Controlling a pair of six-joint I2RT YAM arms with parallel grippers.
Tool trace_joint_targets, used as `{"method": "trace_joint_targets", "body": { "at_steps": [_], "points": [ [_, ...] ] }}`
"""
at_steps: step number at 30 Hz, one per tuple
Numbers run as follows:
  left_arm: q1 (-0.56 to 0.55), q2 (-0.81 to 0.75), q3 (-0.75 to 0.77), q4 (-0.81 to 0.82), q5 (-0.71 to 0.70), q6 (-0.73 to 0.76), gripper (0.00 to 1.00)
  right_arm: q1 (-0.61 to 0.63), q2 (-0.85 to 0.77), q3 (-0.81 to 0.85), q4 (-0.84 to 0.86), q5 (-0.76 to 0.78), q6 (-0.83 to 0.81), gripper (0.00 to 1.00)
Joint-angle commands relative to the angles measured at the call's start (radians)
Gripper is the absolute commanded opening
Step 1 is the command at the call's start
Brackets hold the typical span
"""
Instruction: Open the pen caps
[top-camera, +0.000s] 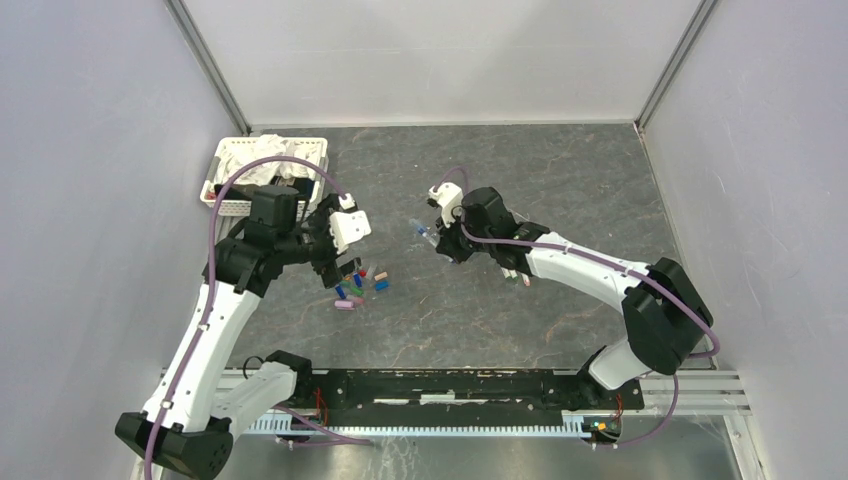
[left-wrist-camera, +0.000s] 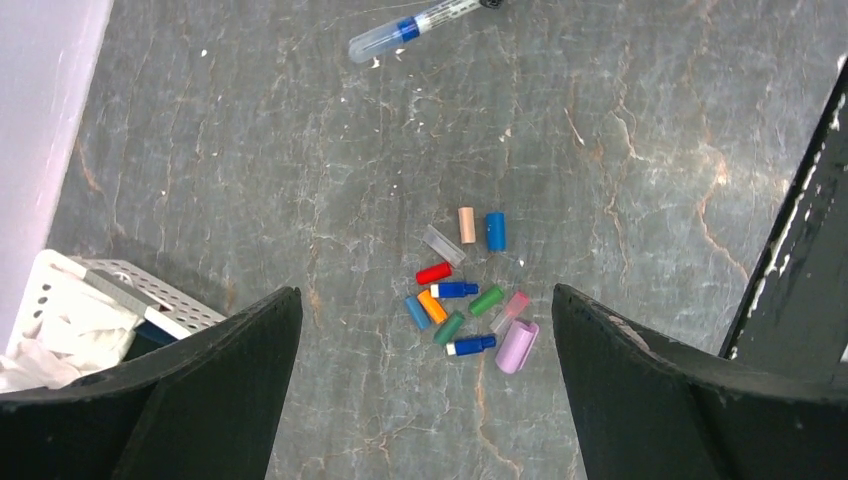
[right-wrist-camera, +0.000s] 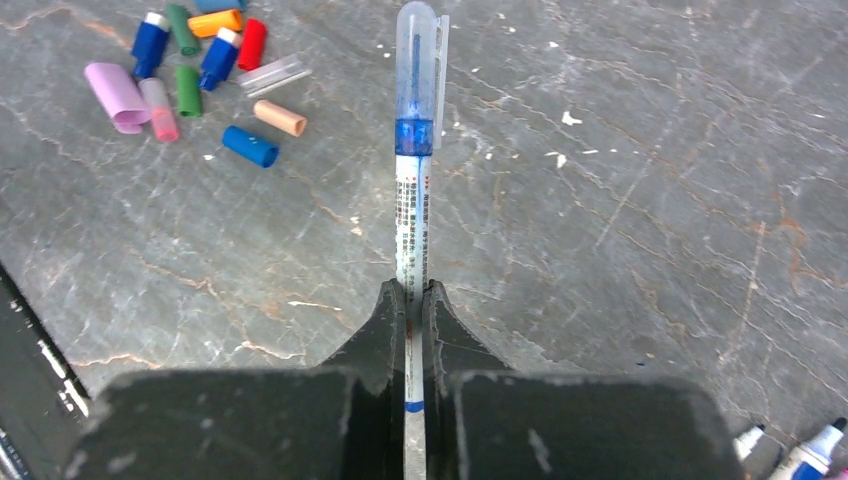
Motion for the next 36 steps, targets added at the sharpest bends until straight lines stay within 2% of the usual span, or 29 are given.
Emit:
{"method": "trace_joint_targets", "body": {
  "at_steps": [1,6,13,22,29,36],
  "points": [
    [0.003,-0.001,0.038,-0.072,0.068,0.169,0.98,0.021,-0.030,0.052,-0.019,-0.073,-0.002,0.00],
    [0.003,0.019,0.036,-0.095,0.051,0.263,1.00,0.029,-0.018,0.066,-0.050,-0.177,0.000,0.00],
    [0.003,-0.004,-0.040,-0.077,-0.010,0.439,1.00,0.032,0.017,0.127,-0.139,-0.304,0.006,0.00],
    [0.003,0.006,-0.071,-0.062,-0.005,0.509,1.00,0.031,0.076,0.210,-0.251,-0.428,0.032,0.00],
    [0.001,0.023,-0.092,-0.063,0.030,0.606,1.00,0.031,0.119,0.223,-0.262,-0.590,0.073,0.00],
    [-0.021,0.073,-0.116,-0.073,0.035,0.678,0.99,0.032,0.122,0.209,-0.235,-0.636,0.124,0.00]
  ]
}}
